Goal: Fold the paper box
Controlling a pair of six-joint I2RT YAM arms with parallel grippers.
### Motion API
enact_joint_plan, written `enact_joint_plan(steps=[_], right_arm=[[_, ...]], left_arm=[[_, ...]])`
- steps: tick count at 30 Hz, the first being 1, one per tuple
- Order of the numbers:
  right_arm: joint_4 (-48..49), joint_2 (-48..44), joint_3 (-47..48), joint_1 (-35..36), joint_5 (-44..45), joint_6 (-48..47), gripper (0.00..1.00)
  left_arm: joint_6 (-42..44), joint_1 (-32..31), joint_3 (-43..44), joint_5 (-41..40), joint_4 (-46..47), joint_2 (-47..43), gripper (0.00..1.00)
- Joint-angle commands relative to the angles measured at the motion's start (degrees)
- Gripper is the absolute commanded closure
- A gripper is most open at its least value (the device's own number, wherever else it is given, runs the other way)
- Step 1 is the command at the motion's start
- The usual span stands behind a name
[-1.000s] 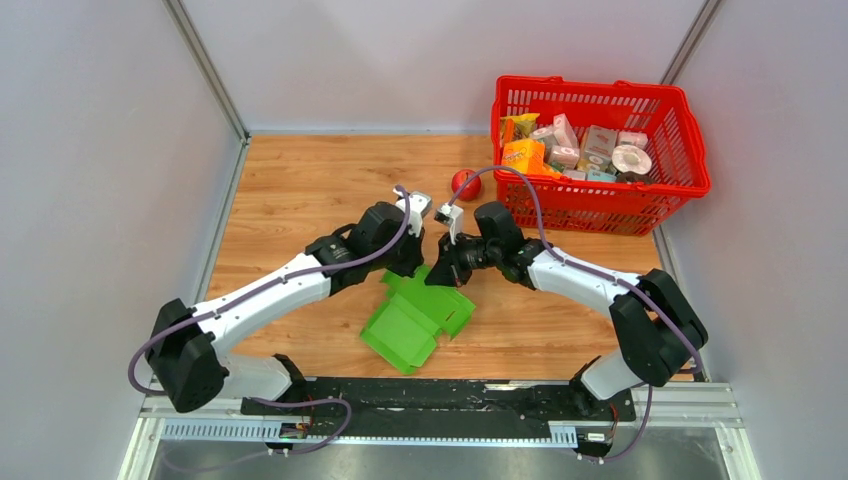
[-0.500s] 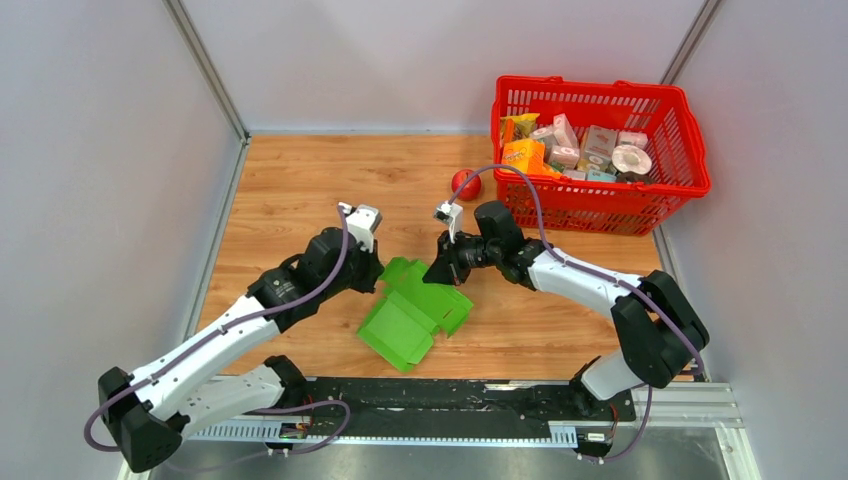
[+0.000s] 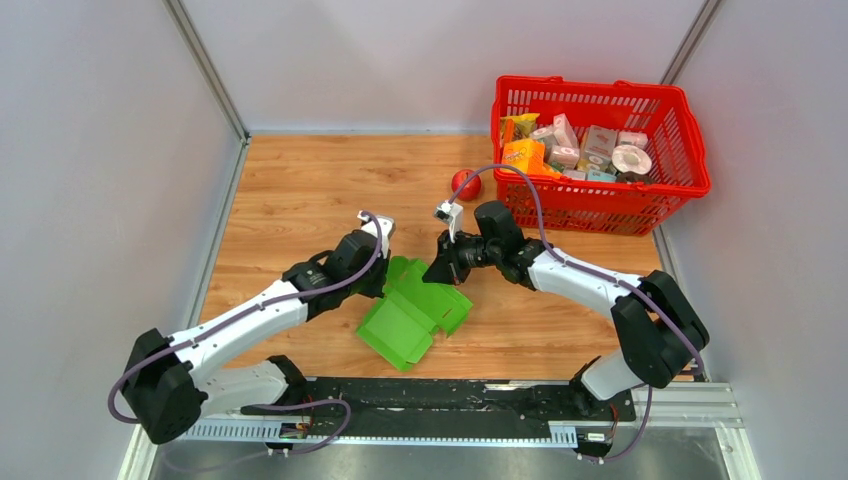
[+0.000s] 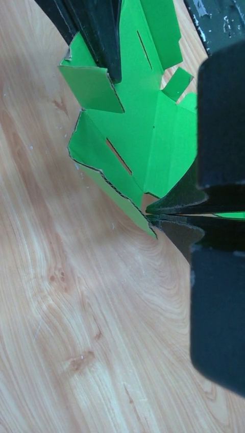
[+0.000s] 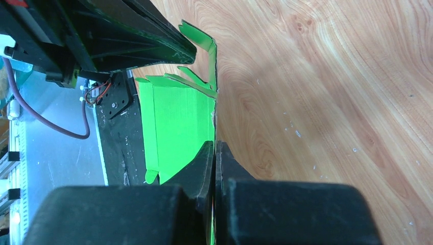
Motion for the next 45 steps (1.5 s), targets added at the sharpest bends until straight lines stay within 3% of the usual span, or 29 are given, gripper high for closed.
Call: enact_joint_plan(steps=[1, 9, 12, 17, 19, 27, 38, 45], right_arm=[[3.16, -1.32, 1.00, 0.04, 0.41, 0.09, 1.00], [1.76, -0.70, 1.79, 0.04, 2.17, -0.79, 1.00], [-1.23, -0.17, 3.45, 0.56, 5.85, -3.42, 1.00], [-10.80, 3.16, 8.55, 3.11, 14.46, -9.21, 1.00], [-13.52, 4.30, 11.09, 3.38, 15.53, -10.19, 1.00], [-18.72, 9.32, 16.99, 3.46, 8.94, -13.01, 1.00], [-18.29, 9.14, 16.73, 3.99, 6.39, -12.74, 1.00], [-18.20, 9.58, 16.99, 3.99, 5.86, -13.09, 1.00]], left_arm=[[-1.60, -1.10, 0.20, 0.74, 3.87, 1.90, 0.96], [-4.24, -4.53, -2.25, 5.05, 7.56, 0.94, 0.96], [-2.93, -4.53, -2.18, 0.78, 5.81, -1.61, 0.92], [1.47, -3.57, 1.24, -2.42, 3.69, -6.44, 0.65], [2.69, -2.51, 2.39, -1.28, 4.39, -6.27, 0.60], [5.86, -0.58, 4.94, -0.93, 8.79, -1.00, 0.62], [11.14, -0.57, 6.44, -1.19, 12.66, 3.48, 0.55], [11.76, -0.66, 6.26, 2.24, 13.80, 5.15, 0.60]])
